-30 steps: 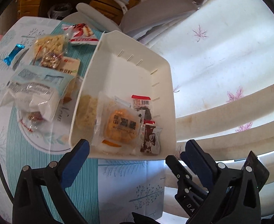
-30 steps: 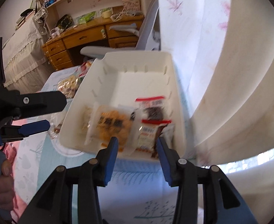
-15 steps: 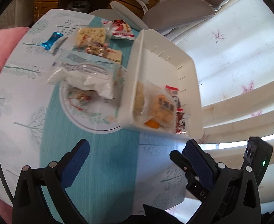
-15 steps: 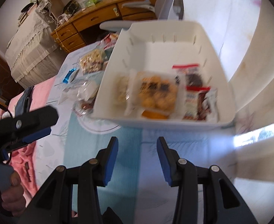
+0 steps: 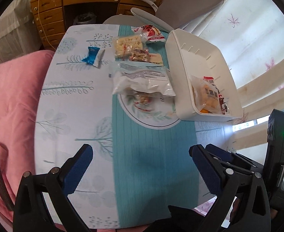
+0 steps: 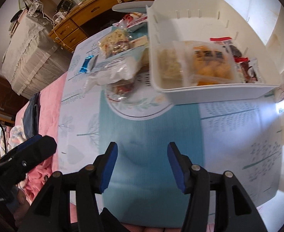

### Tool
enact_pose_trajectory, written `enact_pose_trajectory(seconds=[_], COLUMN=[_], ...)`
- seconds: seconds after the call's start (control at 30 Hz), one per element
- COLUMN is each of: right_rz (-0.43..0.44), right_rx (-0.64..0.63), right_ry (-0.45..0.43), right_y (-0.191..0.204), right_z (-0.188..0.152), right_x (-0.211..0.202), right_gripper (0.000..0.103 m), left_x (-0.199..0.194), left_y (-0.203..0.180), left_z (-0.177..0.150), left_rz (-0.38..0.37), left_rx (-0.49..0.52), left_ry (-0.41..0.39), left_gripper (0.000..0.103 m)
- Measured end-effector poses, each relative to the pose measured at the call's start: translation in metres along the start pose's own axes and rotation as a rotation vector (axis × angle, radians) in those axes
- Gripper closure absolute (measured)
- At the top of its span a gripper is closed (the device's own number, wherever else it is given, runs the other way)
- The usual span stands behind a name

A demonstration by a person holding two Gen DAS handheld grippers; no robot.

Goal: Organize snacks
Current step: 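Withdraw both open grippers from the tray toward the remaining snacks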

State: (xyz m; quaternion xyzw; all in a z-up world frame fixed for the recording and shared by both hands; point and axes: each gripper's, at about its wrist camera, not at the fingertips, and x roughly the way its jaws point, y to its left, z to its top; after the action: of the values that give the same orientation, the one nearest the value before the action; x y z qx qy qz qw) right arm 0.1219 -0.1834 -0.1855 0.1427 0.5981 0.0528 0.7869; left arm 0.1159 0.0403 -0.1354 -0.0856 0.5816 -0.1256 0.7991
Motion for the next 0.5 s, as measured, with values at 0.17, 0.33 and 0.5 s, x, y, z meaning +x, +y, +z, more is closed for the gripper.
enact_pose_trajectory(seconds=[0.17,0.33,0.5], right_rz=[0.029,0.023,-0.015], right_rx=[0.048,0.079,0.078], right_ry=[-0.023,-0.053,-0.071], right_y=[0.024,0.043,0.06], right_z=[-0.007,-0.011,-0.009], right_x=[0.009,0.02,0.039], right_gripper=[0.049,0.049,0.049], left_x=[-0.011,-0.013,-0.008], left_y=[0.026,0.052,0.074], left_z=[0.009,0.026,0.058], left_rz=[0.022,0.052,0.099], left_rx=[0.053,0.083,0.113], left_ry=[-0.018,-0.013,-0.019], left_gripper=[0.001,0.001,0.001])
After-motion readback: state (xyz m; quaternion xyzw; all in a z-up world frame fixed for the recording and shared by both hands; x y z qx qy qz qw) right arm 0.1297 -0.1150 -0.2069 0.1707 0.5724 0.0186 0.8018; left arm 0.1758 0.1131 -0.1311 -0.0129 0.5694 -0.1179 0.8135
